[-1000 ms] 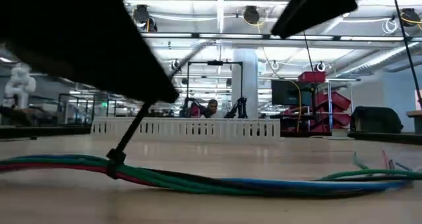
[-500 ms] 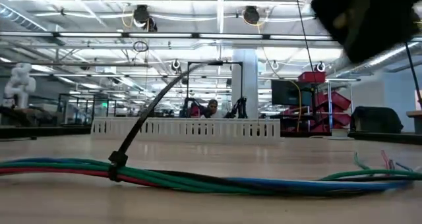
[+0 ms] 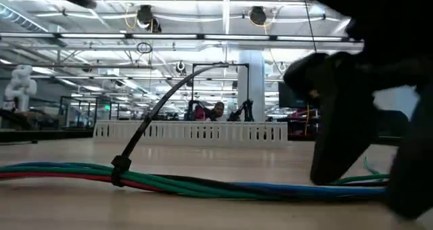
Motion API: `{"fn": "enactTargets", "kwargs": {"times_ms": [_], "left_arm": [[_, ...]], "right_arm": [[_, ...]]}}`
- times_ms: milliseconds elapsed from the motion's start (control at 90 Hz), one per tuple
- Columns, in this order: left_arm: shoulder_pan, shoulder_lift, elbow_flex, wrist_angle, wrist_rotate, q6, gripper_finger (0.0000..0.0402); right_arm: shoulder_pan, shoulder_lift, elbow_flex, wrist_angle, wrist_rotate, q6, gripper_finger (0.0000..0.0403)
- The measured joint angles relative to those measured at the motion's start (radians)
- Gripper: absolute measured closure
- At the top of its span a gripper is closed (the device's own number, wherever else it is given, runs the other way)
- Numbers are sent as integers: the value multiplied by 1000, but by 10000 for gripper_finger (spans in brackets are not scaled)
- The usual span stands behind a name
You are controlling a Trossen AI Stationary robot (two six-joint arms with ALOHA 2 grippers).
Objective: Ziptie cables
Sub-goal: Put the cable wire into the cable duct
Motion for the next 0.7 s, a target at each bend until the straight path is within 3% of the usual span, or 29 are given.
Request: {"fn": "enactTargets", "kwargs": {"times_ms": [189, 367, 422, 700], "left_arm": [[-2, 3, 0, -51, 7, -87, 222], [-2, 6, -3, -71, -2, -103, 349], [-2, 7, -2, -76, -15, -101, 383], [-2, 8, 6, -89, -40, -97, 399]], "right_arm": [[-35, 21, 4, -40, -62, 16, 265], [-27, 32, 5, -58, -107, 57, 375], [-22, 32, 5, -60, -105, 58, 391], [-14, 12, 0, -64, -103, 85, 401]]}}
